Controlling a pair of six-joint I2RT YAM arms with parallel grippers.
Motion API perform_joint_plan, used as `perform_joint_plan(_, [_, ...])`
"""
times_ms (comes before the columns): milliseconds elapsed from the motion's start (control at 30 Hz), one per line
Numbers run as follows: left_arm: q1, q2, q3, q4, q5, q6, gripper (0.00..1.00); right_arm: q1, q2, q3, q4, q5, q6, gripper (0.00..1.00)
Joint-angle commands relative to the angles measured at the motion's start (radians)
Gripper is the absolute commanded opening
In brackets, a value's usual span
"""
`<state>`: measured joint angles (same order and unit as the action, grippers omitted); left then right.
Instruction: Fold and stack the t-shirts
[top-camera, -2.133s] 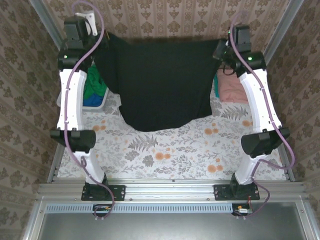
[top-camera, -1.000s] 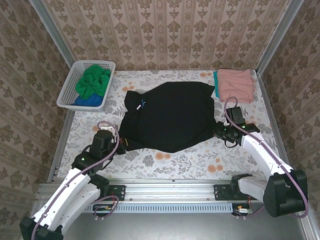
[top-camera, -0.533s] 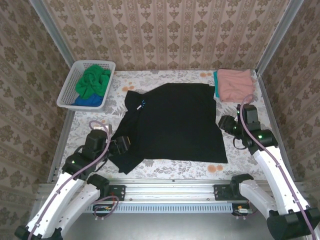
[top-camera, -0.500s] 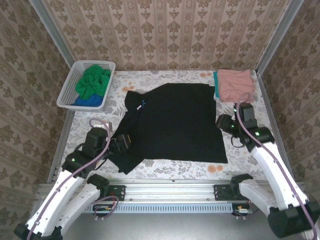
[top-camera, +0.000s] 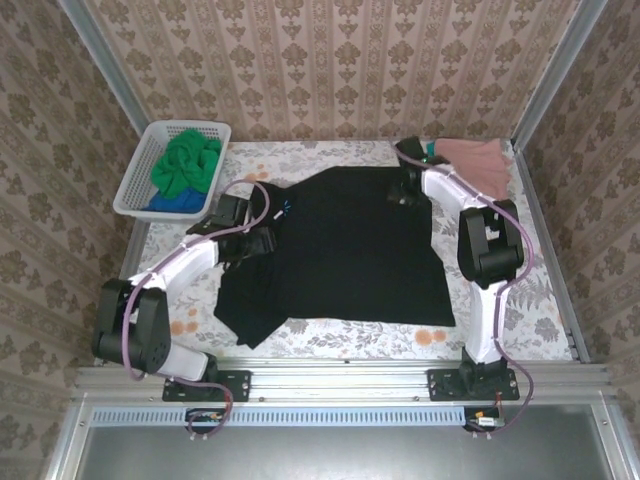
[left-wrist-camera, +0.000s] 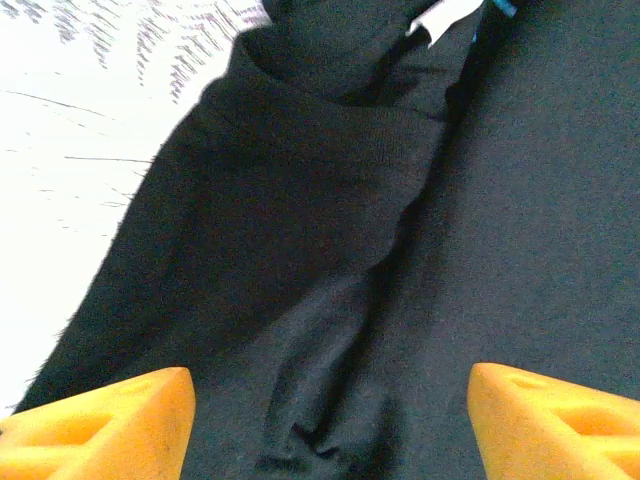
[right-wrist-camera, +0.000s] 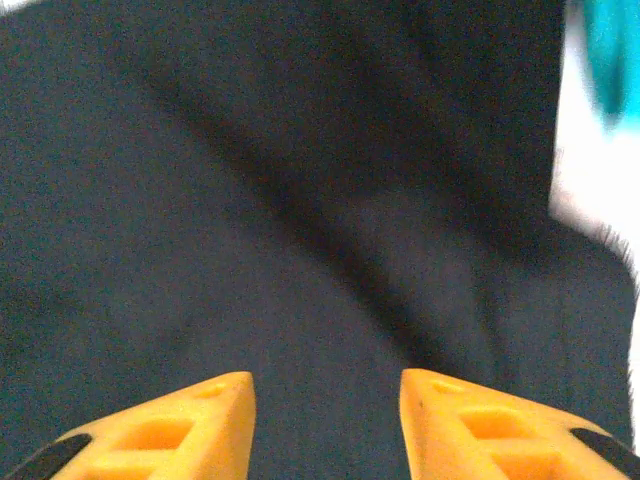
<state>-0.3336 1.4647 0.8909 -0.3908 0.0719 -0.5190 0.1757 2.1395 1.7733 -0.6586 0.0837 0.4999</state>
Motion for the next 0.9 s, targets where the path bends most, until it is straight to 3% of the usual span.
perform_joint_plan(0, [0.015,0.030,0.048,0.055,0.041,0.035,0.75,-0.089,0.183,0.319,-0.128,-0.026,-0.048,0.40])
perform_joint_plan(167, [0.025,0.091,0.080,0.051,0.060,0.051,0.75,-0.161,0.521,0.849,-0.322,-0.163,-0.053,0.39])
perform_joint_plan(233, [0.029,0.115,0.094,0.046,0.066,0.059,0.75,-0.180,0.607,0.974,-0.365,-0.204,-0.039,0.39])
perform_joint_plan(333, [0.035,0.144,0.113,0.034,0.073,0.068,0.75,-0.211,0.623,0.955,-0.356,-0.222,-0.018,0.39])
perform_joint_plan(567, [0.047,0.188,0.142,0.027,0.094,0.090,0.76,-0.281,0.553,0.822,-0.368,-0.104,-0.011,0.38])
perform_joint_plan(867, [0.047,0.241,0.175,0.033,0.106,0.089,0.77,-0.319,0.498,0.792,-0.355,-0.103,-0.035,0.34])
